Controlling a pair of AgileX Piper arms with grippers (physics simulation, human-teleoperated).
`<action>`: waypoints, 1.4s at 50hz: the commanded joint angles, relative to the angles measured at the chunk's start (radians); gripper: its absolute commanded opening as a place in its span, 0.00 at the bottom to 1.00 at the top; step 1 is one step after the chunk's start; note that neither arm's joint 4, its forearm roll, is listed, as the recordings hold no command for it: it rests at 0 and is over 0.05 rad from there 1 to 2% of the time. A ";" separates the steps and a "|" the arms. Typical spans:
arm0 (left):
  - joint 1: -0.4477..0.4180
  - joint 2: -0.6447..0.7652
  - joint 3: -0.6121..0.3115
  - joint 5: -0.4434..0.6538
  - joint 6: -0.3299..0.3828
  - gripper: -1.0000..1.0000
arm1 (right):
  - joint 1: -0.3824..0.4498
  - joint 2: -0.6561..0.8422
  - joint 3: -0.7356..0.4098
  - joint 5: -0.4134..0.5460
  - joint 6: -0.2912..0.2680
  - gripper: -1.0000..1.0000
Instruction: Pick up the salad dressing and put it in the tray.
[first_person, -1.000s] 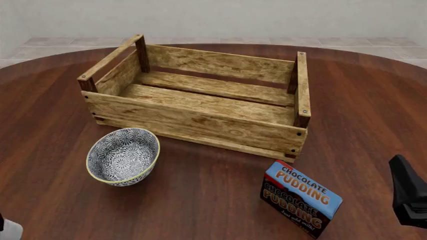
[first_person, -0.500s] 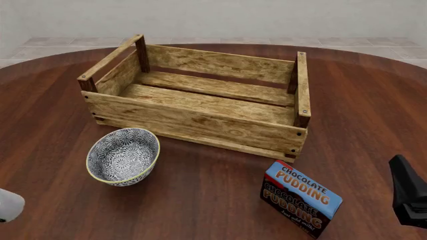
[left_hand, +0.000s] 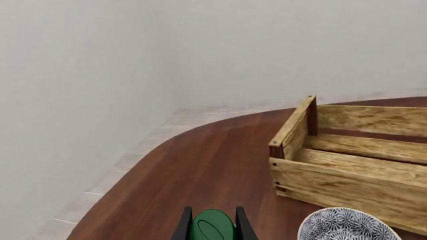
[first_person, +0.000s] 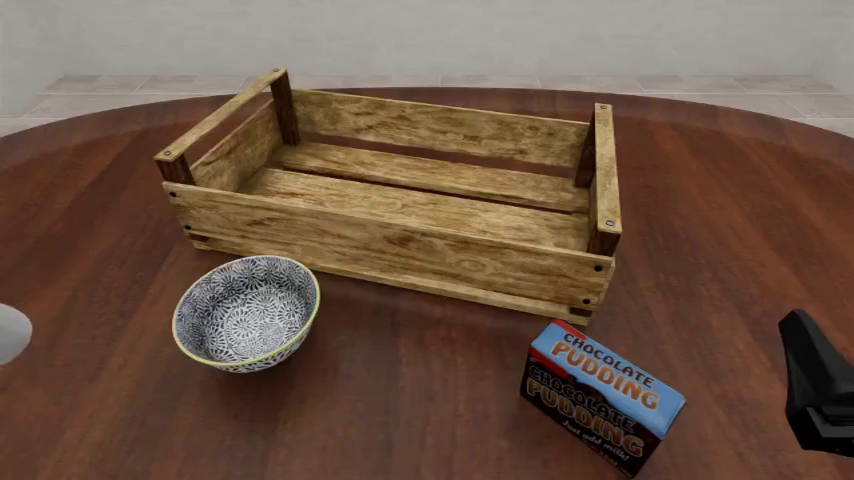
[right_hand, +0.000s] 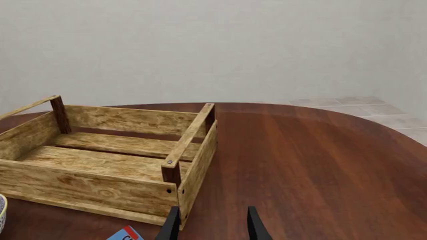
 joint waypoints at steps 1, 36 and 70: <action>-0.084 0.018 -0.085 -0.012 0.019 0.00 | -0.002 0.000 0.002 -0.001 -0.001 1.00; -0.394 0.215 -0.292 -0.106 0.072 0.00 | -0.009 0.000 0.001 -0.001 0.000 1.00; -0.560 0.546 -0.438 -0.276 0.116 0.00 | -0.012 0.000 0.001 -0.002 0.003 1.00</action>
